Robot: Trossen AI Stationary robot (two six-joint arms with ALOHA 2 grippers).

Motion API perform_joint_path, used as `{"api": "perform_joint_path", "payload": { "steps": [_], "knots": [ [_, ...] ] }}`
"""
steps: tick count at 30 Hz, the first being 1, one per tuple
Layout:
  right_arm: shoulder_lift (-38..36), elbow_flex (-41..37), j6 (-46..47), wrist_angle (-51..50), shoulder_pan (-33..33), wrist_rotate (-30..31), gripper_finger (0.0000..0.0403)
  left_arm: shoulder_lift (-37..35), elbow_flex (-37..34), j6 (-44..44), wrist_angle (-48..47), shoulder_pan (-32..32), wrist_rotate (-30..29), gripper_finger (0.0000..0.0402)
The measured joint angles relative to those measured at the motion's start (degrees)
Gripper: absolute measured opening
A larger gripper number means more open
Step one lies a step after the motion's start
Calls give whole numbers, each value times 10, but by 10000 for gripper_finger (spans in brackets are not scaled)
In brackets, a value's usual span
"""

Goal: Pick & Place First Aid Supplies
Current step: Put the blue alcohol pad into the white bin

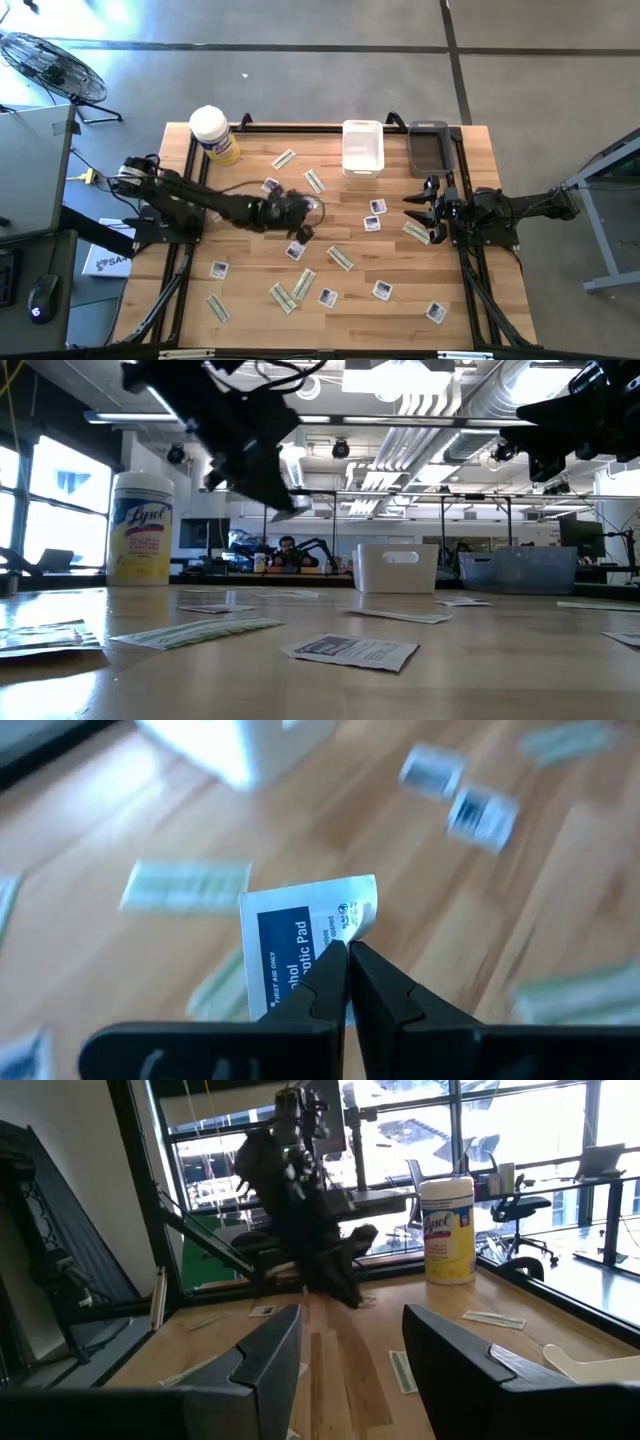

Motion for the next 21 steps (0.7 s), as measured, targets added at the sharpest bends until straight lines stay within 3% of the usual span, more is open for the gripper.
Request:
{"api": "perform_joint_path", "payload": {
  "steps": [6, 13, 21],
  "knots": [
    [0, 0, 0, 0, 0, 0, 170, 20, 62, 91, 22, 88, 75, 7],
    [0, 0, 0, -1, 0, 0, 170, 115, 180, 157, 21, 158, 177, 7],
    [1, 0, 0, 1, 0, 3, 170, 235, 325, 219, 18, 215, 189, 7]
  ]
}}
